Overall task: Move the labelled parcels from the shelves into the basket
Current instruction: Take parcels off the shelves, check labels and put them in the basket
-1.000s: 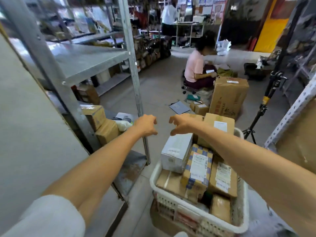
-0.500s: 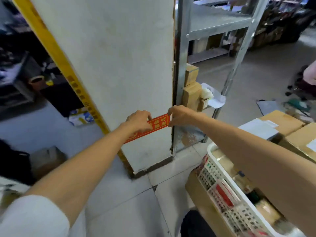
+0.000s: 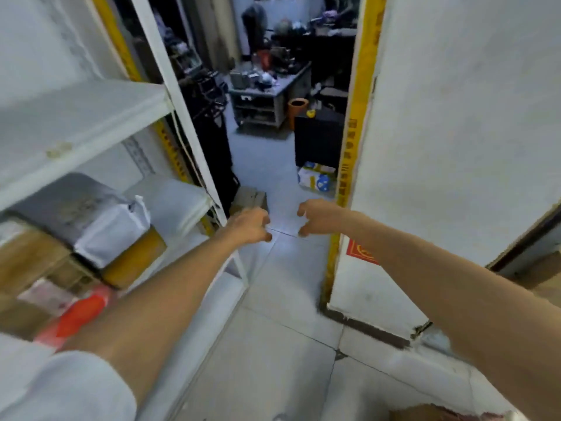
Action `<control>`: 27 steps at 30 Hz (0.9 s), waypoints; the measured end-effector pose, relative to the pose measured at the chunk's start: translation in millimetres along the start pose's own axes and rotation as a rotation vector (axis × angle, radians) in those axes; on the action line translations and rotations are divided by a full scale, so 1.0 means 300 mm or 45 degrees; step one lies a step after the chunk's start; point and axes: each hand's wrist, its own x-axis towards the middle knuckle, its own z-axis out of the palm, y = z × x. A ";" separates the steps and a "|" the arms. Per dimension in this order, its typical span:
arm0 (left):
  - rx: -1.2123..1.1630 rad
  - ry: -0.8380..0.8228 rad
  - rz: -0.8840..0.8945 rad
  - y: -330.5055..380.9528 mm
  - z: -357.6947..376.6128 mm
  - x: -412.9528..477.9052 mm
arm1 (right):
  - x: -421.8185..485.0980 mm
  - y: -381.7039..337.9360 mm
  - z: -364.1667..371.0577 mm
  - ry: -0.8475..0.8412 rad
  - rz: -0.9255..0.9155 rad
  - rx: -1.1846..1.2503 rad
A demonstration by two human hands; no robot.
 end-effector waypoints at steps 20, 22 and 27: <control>-0.275 0.226 -1.186 -0.659 0.125 -1.005 | -0.038 -1.013 0.440 -0.417 -1.134 -0.296; -0.250 0.265 -1.202 -0.700 0.104 -1.037 | -0.037 -1.066 0.442 -0.378 -1.169 -0.309; -0.237 0.331 -1.171 -0.796 -0.005 -1.025 | 0.031 -1.134 0.374 -0.357 -1.128 -0.193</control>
